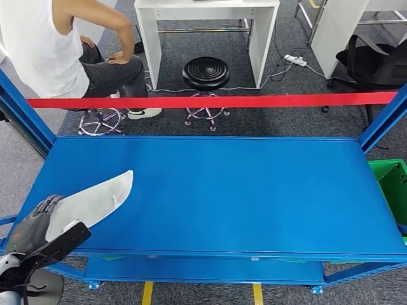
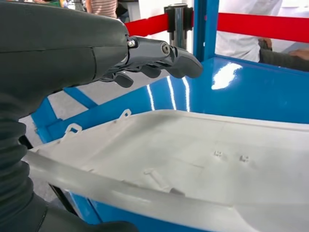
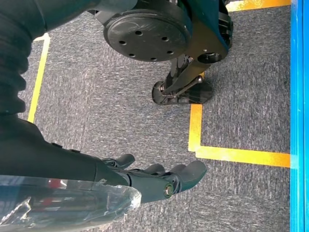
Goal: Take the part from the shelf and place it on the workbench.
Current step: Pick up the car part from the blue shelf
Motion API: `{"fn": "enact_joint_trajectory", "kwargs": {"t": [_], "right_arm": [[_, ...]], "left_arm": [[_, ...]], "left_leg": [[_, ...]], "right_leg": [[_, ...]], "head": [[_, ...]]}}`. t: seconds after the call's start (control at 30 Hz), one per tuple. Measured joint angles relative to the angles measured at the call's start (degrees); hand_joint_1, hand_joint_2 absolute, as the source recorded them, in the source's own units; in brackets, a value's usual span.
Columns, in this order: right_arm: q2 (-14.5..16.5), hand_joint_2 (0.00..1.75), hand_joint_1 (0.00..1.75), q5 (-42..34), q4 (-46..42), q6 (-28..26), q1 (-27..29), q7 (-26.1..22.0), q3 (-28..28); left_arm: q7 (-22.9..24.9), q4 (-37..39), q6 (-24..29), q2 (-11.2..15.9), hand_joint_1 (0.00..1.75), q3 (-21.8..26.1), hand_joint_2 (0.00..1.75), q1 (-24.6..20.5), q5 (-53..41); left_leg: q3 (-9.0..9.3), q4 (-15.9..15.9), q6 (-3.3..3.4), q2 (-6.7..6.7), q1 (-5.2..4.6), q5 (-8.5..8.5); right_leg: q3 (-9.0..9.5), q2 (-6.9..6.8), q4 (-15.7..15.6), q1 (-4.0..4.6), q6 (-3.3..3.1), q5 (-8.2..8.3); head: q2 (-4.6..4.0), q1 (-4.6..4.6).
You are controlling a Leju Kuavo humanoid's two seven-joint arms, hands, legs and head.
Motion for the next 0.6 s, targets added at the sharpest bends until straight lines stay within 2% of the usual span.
{"fn": "enact_joint_trajectory", "kwargs": {"t": [0.43, 0.47, 0.57, 0.6], "right_arm": [[0.0, 1.75, 0.0, 0.8, 0.0, 0.3, -0.2, -0.5, 0.0], [0.0, 1.75, 0.0, 0.9, 0.0, 0.3, -0.2, -0.6, 0.0], [0.0, 1.75, 0.0, 1.3, 0.0, 0.5, -0.3, -0.8, -0.1], [0.0, 1.75, 0.0, 1.5, 0.0, 0.5, -0.4, -0.9, -0.1]], "left_arm": [[-1.3, 1.7, 0.0, -0.4, 0.03, -0.3, 1.75, -1.3, -1.2], [-1.6, 2.0, -0.1, -0.5, 0.25, -0.4, 1.75, -1.6, -1.3], [-2.6, 3.0, -0.2, -0.7, 1.42, -0.8, 1.75, -2.3, -1.3], [-2.8, 3.2, -0.2, -0.8, 1.63, -1.0, 1.75, -2.4, -1.4]], "left_leg": [[0.0, 0.0, 0.0, 0.0, 0.0, 0.0], [0.0, 0.0, 0.0, 0.0, 0.0, 0.0], [0.0, 0.0, 0.0, 0.0, 0.0, 0.0], [0.0, 0.0, 0.0, 0.0, 0.0, 0.0]], "right_leg": [[-0.01, -0.01, 0.0, 0.0, 0.0, 0.0], [0.0, 0.0, 0.0, 0.0, 0.0, 0.0], [0.0, 0.0, 0.0, 0.0, 0.0, 0.0], [0.0, 0.0, 0.0, 0.0, 0.0, 0.0]], "head": [[0.01, 0.0], [0.01, 0.0], [0.01, 0.0], [0.0, 0.0]]}}
